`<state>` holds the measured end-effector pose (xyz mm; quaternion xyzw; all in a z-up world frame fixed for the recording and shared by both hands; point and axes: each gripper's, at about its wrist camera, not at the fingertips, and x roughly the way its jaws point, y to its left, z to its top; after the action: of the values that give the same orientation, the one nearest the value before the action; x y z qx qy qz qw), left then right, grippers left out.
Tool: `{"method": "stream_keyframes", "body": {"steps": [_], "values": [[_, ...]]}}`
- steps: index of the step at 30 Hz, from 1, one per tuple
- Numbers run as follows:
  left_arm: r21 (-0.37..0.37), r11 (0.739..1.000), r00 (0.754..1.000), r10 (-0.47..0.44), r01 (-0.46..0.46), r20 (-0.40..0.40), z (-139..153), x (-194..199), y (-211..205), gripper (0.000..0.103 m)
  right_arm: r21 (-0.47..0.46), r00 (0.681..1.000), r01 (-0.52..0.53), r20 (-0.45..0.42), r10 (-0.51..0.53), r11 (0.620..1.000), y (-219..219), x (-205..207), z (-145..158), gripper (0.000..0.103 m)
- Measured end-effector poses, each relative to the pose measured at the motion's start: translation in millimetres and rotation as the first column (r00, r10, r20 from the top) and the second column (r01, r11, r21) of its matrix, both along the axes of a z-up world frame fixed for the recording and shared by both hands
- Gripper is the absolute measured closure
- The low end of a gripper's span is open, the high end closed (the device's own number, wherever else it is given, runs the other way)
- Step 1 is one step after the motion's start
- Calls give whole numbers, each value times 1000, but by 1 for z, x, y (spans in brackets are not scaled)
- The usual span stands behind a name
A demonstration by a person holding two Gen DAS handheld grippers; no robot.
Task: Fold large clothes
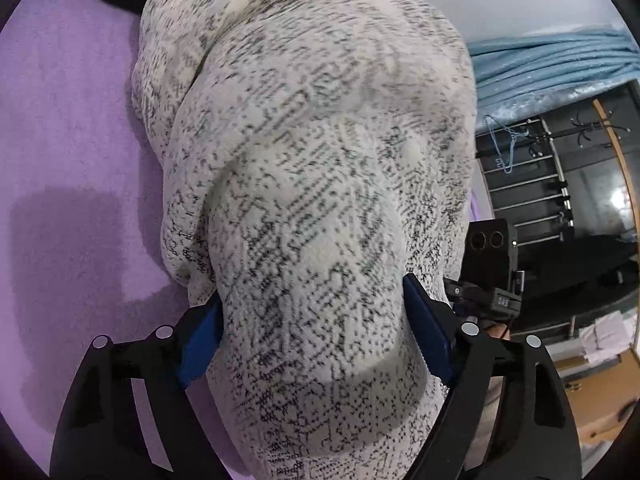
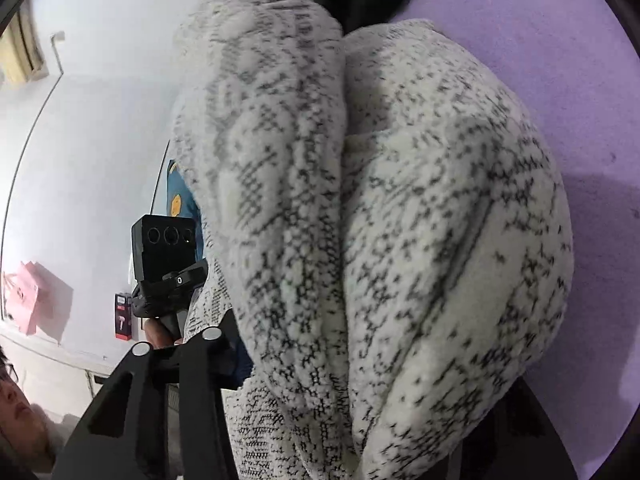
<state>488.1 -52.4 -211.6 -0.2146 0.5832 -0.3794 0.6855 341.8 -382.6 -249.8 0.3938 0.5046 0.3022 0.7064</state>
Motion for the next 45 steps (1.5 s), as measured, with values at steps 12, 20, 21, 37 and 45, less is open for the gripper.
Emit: {"method": "stream_keyframes", "body": {"steps": [12,20,21,37,45], "values": [[-41,999,998,4,-1,69,44,-24,-5,29,3,994,-24,107,24,1000,12,-42,47,64],[-18,999,988,-47,50,150,101,-68,-28,29,31,984,-15,177,9,999,15,-112,91,64],[-23,998,986,-59,63,159,109,-75,-33,29,45,980,-2,197,-7,999,12,-127,98,64],[-6,963,936,-259,268,238,196,-157,-154,29,90,921,170,340,-190,981,-50,-296,171,64],[-49,917,886,-367,395,283,230,-192,-234,29,65,868,293,401,-294,954,-86,-368,216,64]]}}
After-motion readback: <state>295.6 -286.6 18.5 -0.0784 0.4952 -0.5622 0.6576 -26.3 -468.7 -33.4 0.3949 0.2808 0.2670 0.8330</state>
